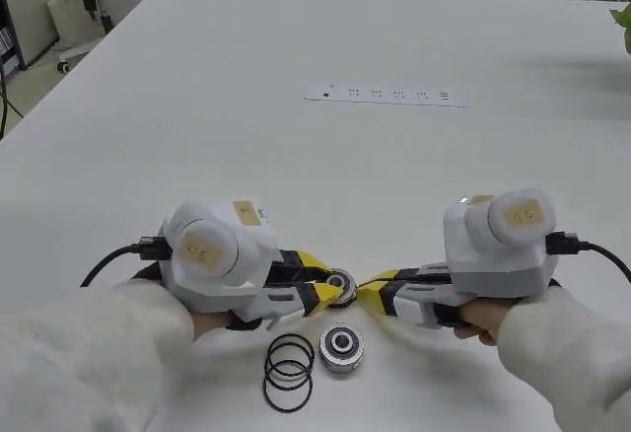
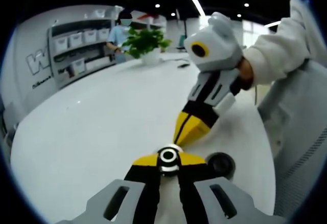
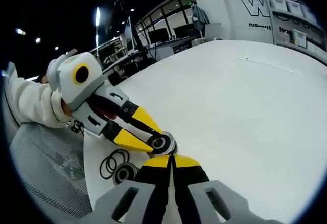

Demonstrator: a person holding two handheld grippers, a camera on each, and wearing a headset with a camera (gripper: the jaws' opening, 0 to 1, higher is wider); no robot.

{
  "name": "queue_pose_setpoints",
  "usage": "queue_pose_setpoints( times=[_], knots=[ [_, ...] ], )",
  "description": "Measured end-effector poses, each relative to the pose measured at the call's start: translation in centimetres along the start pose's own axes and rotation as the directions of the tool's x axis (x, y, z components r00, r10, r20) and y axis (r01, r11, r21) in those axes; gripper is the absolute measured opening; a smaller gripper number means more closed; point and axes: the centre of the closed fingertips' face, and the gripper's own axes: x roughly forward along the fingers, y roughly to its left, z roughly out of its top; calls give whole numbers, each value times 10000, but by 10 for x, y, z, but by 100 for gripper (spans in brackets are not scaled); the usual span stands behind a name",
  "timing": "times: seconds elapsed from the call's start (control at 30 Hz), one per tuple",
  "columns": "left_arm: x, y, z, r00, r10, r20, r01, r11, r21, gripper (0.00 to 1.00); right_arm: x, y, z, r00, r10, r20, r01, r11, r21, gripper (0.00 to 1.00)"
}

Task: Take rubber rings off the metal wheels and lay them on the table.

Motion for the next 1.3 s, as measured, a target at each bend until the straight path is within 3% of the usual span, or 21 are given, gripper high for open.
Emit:
queue_pose_setpoints(
  times=[0.13,1.3],
  knots=[
    [0,0,0,10000,0,-7,0,10000,-20,13,0,2,5,9996,117,268,-126,9993,345,0],
    [1,0,0,10000,70,-23,-70,10000,10,13,2,12,15,9985,362,415,-372,9990,238,0]
  ],
)
